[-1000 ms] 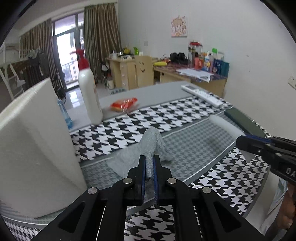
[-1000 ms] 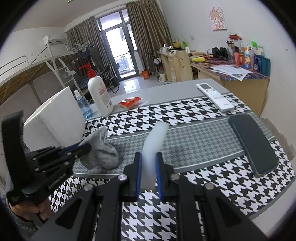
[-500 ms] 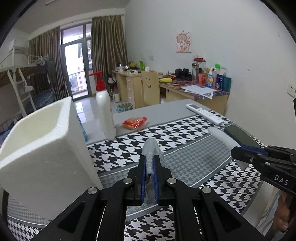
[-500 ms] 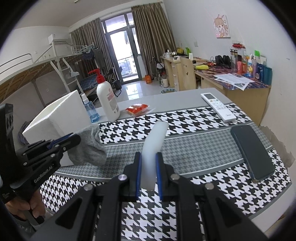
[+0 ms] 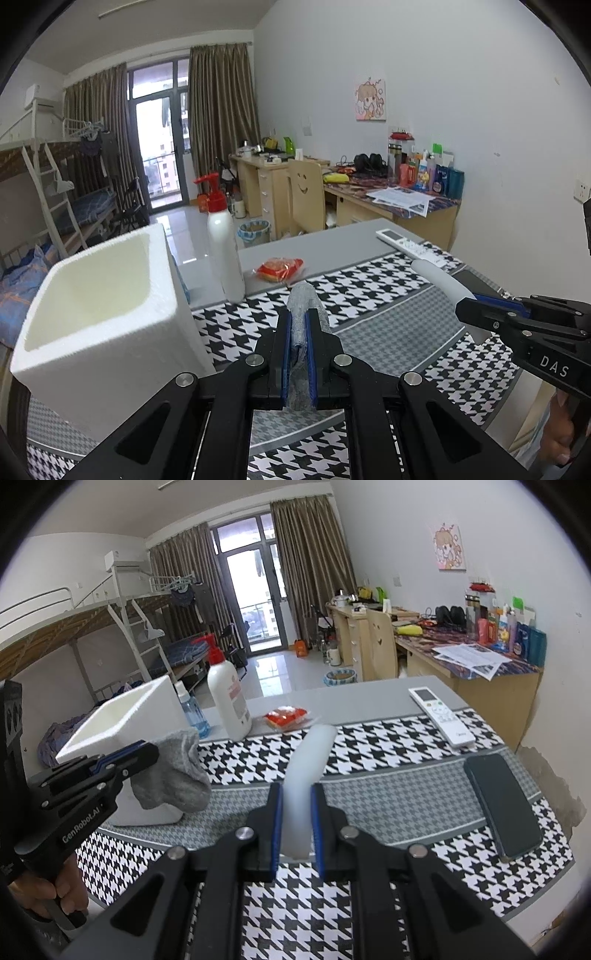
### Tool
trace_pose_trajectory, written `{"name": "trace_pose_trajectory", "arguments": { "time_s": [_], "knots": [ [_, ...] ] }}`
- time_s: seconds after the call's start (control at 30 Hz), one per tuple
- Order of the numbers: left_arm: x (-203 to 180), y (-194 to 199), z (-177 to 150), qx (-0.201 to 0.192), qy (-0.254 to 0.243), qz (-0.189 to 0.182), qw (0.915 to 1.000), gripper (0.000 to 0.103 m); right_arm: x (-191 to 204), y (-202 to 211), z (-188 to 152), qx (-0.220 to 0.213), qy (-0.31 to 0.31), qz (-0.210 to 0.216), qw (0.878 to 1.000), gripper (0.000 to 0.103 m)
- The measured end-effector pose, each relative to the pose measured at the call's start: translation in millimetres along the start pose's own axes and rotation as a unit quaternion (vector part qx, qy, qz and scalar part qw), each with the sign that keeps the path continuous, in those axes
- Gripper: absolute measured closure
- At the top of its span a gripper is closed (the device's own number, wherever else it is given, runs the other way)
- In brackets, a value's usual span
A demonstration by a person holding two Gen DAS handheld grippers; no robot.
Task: Organize soft objects
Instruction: 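Lift and carry the grey sock and white roll over the foam box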
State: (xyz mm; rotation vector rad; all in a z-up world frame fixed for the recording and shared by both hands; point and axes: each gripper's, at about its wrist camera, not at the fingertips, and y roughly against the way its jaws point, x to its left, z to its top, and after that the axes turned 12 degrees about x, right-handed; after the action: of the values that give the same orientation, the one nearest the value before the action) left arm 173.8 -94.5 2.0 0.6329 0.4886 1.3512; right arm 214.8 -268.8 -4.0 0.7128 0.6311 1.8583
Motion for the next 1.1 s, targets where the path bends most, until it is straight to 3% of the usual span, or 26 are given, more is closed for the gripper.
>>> {"name": "trace_pose_trajectory", "arguments": {
  "time_s": [1.1],
  "knots": [
    [21.8, 43.5, 32.5, -0.08, 0.006, 0.021, 0.9965, 0.095, 35.6, 17.9, 34.1, -0.056, 0.038, 0.029, 0.997, 0.085]
  ]
}}
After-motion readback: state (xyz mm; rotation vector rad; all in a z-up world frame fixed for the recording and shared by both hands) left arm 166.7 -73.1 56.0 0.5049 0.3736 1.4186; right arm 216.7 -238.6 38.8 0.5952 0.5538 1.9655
